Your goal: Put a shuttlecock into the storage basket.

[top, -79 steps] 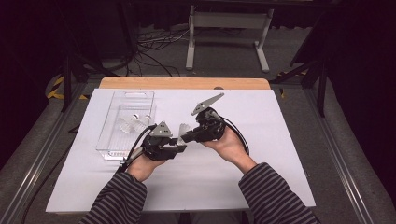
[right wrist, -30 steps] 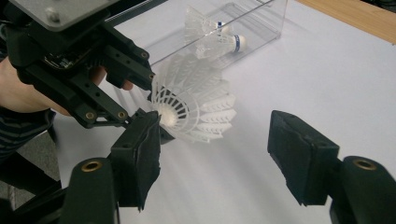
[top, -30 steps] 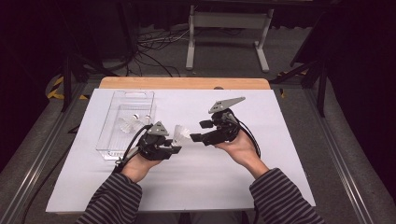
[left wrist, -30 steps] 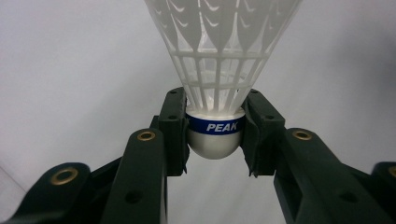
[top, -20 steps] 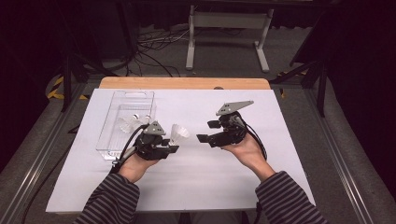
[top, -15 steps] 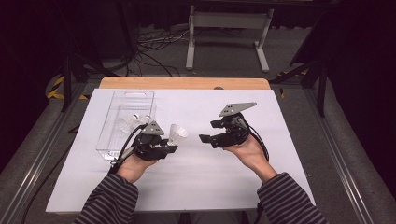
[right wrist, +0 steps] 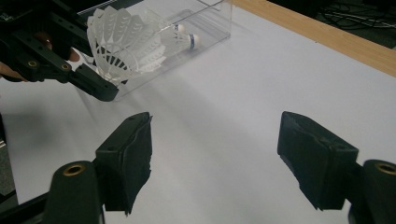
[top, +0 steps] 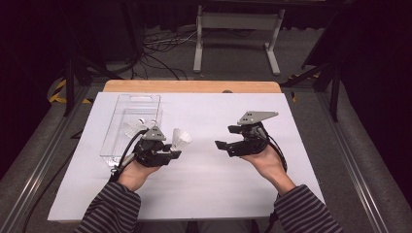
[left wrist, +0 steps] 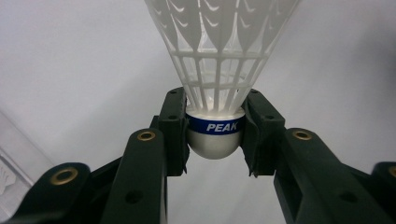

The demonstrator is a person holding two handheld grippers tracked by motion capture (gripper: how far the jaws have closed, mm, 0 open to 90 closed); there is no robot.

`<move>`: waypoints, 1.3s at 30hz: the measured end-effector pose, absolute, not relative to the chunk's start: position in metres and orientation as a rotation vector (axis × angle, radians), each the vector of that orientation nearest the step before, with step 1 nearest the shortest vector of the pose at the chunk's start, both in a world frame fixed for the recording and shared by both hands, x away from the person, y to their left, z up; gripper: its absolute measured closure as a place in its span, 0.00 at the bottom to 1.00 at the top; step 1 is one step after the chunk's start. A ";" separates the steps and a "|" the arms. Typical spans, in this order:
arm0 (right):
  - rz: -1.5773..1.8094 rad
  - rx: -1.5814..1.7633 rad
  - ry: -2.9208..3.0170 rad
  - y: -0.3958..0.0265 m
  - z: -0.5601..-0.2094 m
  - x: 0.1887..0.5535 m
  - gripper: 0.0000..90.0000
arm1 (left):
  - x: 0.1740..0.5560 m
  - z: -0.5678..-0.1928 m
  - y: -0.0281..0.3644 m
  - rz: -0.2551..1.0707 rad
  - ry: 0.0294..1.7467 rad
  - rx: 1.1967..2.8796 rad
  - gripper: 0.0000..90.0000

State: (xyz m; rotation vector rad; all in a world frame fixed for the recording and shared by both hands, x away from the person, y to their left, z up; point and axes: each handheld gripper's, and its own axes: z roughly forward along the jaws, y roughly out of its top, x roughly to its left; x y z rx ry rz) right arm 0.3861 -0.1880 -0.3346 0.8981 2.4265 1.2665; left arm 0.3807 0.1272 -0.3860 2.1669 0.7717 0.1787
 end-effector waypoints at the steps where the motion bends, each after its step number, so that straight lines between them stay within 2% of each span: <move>1: 1.268 0.900 2.420 -0.189 -0.335 0.386 0.30 | 0.381 -0.386 0.128 0.184 0.773 2.167 0.73; 39: 1.269 1.073 2.176 -0.254 -0.370 0.354 0.21 | 0.377 -0.378 0.156 0.198 0.832 2.117 0.73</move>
